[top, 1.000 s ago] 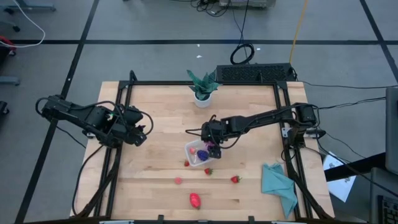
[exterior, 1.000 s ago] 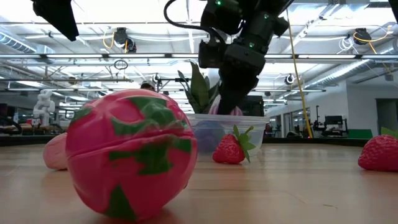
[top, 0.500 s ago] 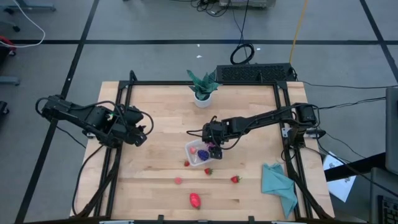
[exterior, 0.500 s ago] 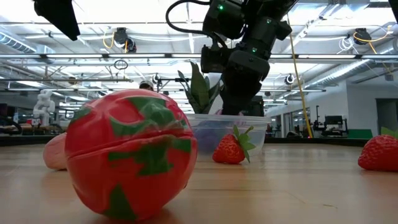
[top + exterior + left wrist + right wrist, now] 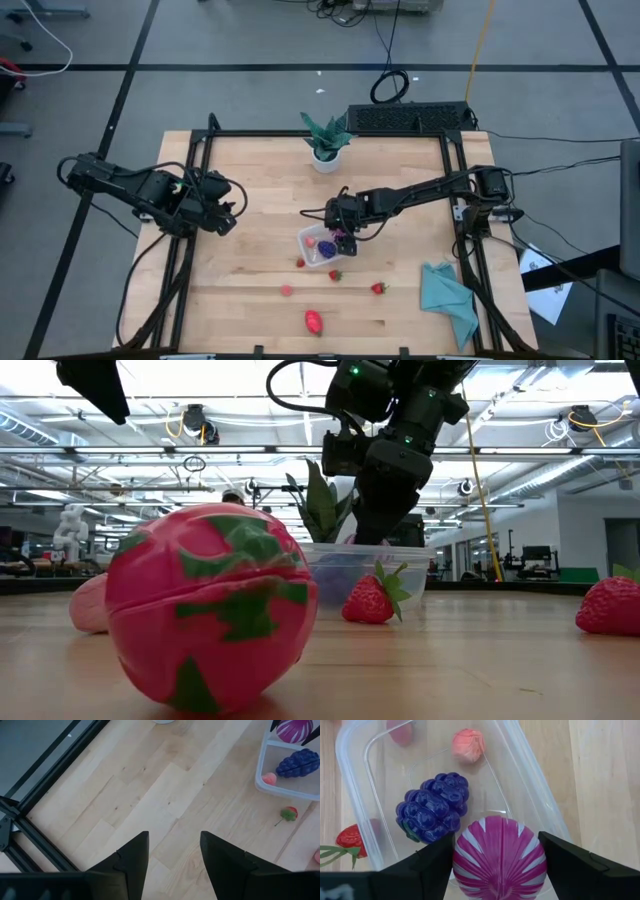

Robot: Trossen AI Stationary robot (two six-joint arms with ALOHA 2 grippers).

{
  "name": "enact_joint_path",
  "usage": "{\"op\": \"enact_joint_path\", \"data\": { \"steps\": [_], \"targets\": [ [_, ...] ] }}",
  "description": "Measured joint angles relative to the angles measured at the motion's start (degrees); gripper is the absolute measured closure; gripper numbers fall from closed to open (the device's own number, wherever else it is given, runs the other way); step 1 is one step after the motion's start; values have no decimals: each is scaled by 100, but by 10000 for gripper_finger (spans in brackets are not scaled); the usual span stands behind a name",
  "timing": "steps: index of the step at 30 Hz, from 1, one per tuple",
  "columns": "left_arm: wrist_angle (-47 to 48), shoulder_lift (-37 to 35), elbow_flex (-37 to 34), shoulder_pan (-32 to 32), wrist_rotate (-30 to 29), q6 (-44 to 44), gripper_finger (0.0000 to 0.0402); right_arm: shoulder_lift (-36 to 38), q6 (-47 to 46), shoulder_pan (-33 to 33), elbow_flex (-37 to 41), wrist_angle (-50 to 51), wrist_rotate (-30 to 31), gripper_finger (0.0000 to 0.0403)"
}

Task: Pick and placing Produce into tupperware
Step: Put the onion into the transparent bin

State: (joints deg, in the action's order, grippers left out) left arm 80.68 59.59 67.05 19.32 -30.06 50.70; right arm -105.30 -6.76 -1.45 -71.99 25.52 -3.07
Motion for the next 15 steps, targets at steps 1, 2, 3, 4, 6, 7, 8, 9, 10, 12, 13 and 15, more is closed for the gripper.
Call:
{"op": "enact_joint_path", "data": {
  "steps": [1,2,3,4,6,7,8,9,10,12,13,15],
  "targets": [
    [0,0,0,-1,0,0,218,0,0,0,0,0,0,127],
    [0,0,0,0,0,0,217,0,0,0,0,-1,0,127],
    [0,0,0,0,0,0,218,0,0,0,0,-1,0,127],
    [0,0,0,1,0,0,218,0,0,0,0,0,0,127],
    [0,0,0,1,0,0,217,0,1,0,0,-2,0,127],
    [0,0,0,1,0,2,218,0,12,0,0,-1,0,127],
    [0,0,0,0,0,1,217,0,32,0,0,-2,0,127],
    [0,0,0,1,0,2,217,0,42,0,0,-3,0,127],
    [0,0,0,1,0,2,218,0,42,0,0,-14,0,126],
    [0,0,0,1,0,2,217,0,44,0,0,-58,0,126],
    [0,0,0,0,0,2,218,0,46,0,0,-74,0,126],
    [0,0,0,0,0,2,217,0,48,0,0,-84,0,126]
  ]
}}
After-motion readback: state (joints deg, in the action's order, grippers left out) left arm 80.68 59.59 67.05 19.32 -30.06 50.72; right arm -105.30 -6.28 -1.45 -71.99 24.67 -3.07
